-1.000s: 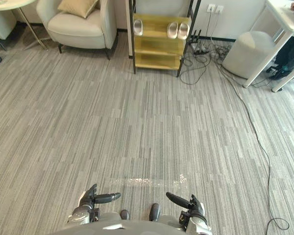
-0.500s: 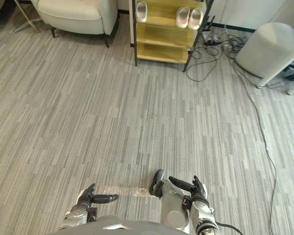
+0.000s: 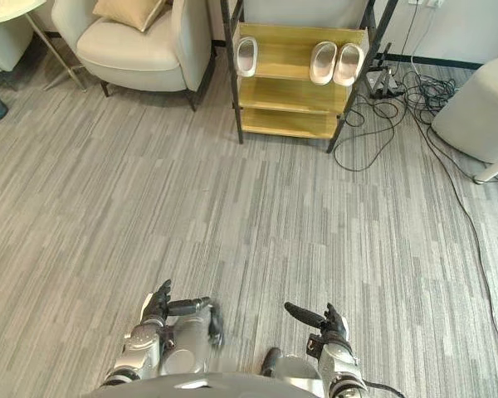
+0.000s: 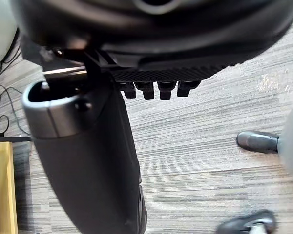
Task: Organize the slippers on the shoe rack
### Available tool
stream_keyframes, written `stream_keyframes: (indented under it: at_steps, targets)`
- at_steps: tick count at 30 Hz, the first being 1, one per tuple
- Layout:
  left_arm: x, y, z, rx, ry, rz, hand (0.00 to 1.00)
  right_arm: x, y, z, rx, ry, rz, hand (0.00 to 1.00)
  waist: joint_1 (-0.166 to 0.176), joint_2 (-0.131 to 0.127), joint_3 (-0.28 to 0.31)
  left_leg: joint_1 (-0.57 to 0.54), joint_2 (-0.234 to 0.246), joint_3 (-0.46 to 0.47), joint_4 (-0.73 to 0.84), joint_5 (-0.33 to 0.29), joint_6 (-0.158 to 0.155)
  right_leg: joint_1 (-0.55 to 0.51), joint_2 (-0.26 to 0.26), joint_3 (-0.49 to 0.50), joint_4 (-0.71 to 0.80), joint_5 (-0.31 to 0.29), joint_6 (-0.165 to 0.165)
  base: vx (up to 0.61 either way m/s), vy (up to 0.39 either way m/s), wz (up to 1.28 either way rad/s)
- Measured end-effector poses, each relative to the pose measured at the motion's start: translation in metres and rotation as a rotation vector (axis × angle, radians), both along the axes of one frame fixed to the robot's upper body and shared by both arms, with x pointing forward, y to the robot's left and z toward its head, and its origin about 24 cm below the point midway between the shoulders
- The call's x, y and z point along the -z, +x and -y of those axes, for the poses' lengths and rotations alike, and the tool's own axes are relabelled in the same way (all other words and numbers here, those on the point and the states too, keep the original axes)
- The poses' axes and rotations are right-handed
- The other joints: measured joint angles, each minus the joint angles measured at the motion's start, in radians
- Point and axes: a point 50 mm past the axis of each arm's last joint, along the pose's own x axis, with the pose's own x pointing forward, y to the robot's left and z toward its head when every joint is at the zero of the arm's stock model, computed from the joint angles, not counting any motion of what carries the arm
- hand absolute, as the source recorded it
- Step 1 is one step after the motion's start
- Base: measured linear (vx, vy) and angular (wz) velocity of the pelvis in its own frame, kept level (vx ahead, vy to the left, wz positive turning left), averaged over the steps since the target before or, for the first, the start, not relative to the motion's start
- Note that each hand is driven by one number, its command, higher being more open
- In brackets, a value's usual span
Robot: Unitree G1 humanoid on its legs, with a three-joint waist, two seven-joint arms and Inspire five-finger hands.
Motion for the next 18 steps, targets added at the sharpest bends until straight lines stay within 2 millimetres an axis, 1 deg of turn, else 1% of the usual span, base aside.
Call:
stream_keyframes:
  at_steps: [1, 2, 3, 4, 5, 6, 7, 8, 9, 10, 11, 12, 13, 14, 15, 16, 17, 18]
  targets:
    - [-0.002, 0.004, -0.005, -0.001, 0.016, 0.008, 1.0, 0.003, 0.0, -0.013, -0.009, 0.033, -0.012, 1.0, 0.001, -0.04, 0.003, 0.016, -0.034, 0.002, 0.004, 0.014, 0.054, 0.024, -0.028, 0.027, -0.013, -0.017, 0.022, 0.38, 0.11, -0.49]
    - [-0.003, 0.004, -0.007, -0.001, 0.02, 0.01, 1.0, 0.003, -0.001, -0.016, -0.011, 0.04, -0.014, 1.0, -0.001, -0.051, 0.001, 0.014, -0.039, 0.003, 0.014, 0.003, 0.074, 0.023, -0.037, 0.028, -0.011, -0.016, 0.022, 0.47, 0.093, -0.06]
    - [-0.004, 0.005, -0.011, -0.022, 0.013, 0.015, 1.0, 0.004, -0.003, -0.021, -0.011, 0.051, -0.02, 1.0, 0.003, -0.069, 0.001, 0.005, -0.049, 0.011, 0.078, -0.042, 0.093, 0.035, -0.06, 0.033, 0.001, -0.016, 0.023, 0.44, 0.084, -0.02]
    - [-0.003, 0.005, -0.011, -0.042, 0.006, 0.013, 1.0, 0.005, -0.005, -0.022, -0.011, 0.055, -0.028, 1.0, 0.011, -0.072, -0.001, 0.012, -0.047, 0.024, 0.132, -0.087, 0.101, 0.04, -0.073, 0.052, 0.044, -0.021, 0.032, 0.43, 0.101, -0.17]
    - [-0.002, 0.004, -0.012, -0.052, 0.004, 0.007, 1.0, 0.005, -0.005, -0.023, -0.013, 0.056, -0.028, 1.0, 0.015, -0.073, -0.003, 0.032, -0.041, 0.043, 0.156, -0.118, 0.103, 0.036, -0.083, 0.074, 0.097, -0.024, 0.036, 0.48, 0.152, -0.4]
    - [0.0, 0.001, -0.013, -0.055, 0.006, -0.007, 1.0, 0.005, -0.004, -0.023, -0.017, 0.056, -0.023, 1.0, 0.018, -0.068, -0.005, 0.061, -0.033, 0.054, 0.17, -0.15, 0.106, 0.019, -0.095, 0.097, 0.183, -0.024, 0.037, 0.38, 0.139, -0.63]
    - [0.003, -0.007, -0.017, -0.057, 0.013, -0.037, 1.0, 0.004, -0.001, -0.024, -0.038, 0.05, -0.012, 1.0, 0.013, -0.07, -0.015, 0.122, -0.03, 0.076, 0.157, -0.202, 0.111, -0.069, -0.137, 0.133, 0.428, -0.016, 0.052, 0.37, 0.144, -0.54]
    - [0.003, -0.008, -0.019, -0.059, 0.018, -0.044, 1.0, 0.003, 0.0, -0.025, -0.046, 0.048, -0.009, 1.0, 0.011, -0.073, -0.016, 0.14, -0.034, 0.081, 0.147, -0.216, 0.116, -0.113, -0.161, 0.138, 0.538, 0.003, 0.084, 0.33, 0.107, -0.44]
    - [0.004, -0.01, -0.023, -0.056, 0.028, -0.064, 1.0, 0.003, -0.001, -0.026, -0.069, 0.042, -0.013, 1.0, 0.003, -0.085, -0.017, 0.191, -0.041, 0.091, 0.134, -0.247, 0.123, -0.225, -0.216, 0.157, 0.789, 0.042, 0.141, 0.39, 0.081, -0.21]
    - [0.007, -0.014, -0.025, -0.056, 0.037, -0.088, 1.0, 0.001, 0.004, -0.023, -0.084, 0.028, 0.004, 1.0, 0.0, -0.086, -0.019, 0.24, -0.04, 0.093, 0.119, -0.266, 0.123, -0.293, -0.235, 0.141, 0.896, -0.003, 0.086, 0.45, 0.05, -0.15]
    - [0.007, -0.016, -0.026, -0.056, 0.041, -0.097, 1.0, 0.0, 0.005, -0.022, -0.082, 0.027, 0.01, 1.0, -0.002, -0.087, -0.019, 0.263, -0.04, 0.093, 0.106, -0.268, 0.122, -0.309, -0.239, 0.129, 0.907, -0.019, 0.075, 0.41, -0.011, 0.02]
    - [0.009, -0.022, -0.03, -0.067, 0.049, -0.118, 1.0, -0.001, 0.007, -0.022, -0.085, 0.025, 0.017, 1.0, -0.009, -0.082, -0.018, 0.331, -0.038, 0.09, 0.055, -0.266, 0.12, -0.347, -0.24, 0.078, 0.865, -0.059, 0.032, 0.35, -0.032, 0.14]
    - [0.01, -0.024, -0.031, -0.078, 0.052, -0.123, 1.0, -0.001, 0.008, -0.021, -0.086, 0.023, 0.024, 1.0, -0.011, -0.081, -0.018, 0.366, -0.032, 0.087, 0.024, -0.264, 0.116, -0.373, -0.231, 0.051, 0.799, -0.073, 0.01, 0.36, -0.073, 0.22]
    - [0.01, -0.025, -0.031, -0.08, 0.053, -0.125, 1.0, -0.002, 0.01, -0.021, -0.088, 0.022, 0.032, 1.0, -0.016, -0.077, -0.02, 0.394, -0.023, 0.077, -0.004, -0.262, 0.112, -0.408, -0.211, 0.039, 0.694, -0.078, 0.003, 0.28, -0.084, 0.26]
    - [0.012, -0.028, -0.03, -0.081, 0.051, -0.133, 1.0, -0.003, 0.012, -0.021, -0.09, 0.021, 0.041, 1.0, -0.023, -0.074, -0.021, 0.407, -0.016, 0.064, -0.02, -0.26, 0.109, -0.43, -0.194, 0.045, 0.607, -0.073, 0.008, 0.46, -0.193, 0.53]
    - [0.013, -0.03, -0.028, -0.078, 0.047, -0.138, 1.0, -0.005, 0.017, -0.021, -0.092, 0.019, 0.059, 1.0, -0.038, -0.071, -0.02, 0.433, -0.004, 0.039, -0.054, -0.261, 0.075, -0.464, -0.154, 0.09, 0.395, -0.019, 0.031, 0.32, -0.151, 0.51]
    - [0.013, -0.031, -0.028, -0.078, 0.046, -0.139, 1.0, -0.005, 0.016, -0.021, -0.092, 0.019, 0.058, 1.0, -0.04, -0.073, -0.021, 0.439, -0.003, 0.034, -0.062, -0.262, 0.068, -0.468, -0.149, 0.103, 0.347, 0.004, 0.035, 0.43, -0.223, 0.55]
    - [0.013, -0.032, -0.028, -0.076, 0.048, -0.144, 1.0, -0.005, 0.015, -0.021, -0.091, 0.02, 0.053, 1.0, -0.045, -0.076, -0.023, 0.451, -0.004, 0.02, -0.073, -0.266, 0.053, -0.47, -0.138, 0.127, 0.299, 0.091, 0.039, 0.39, -0.207, 0.52]
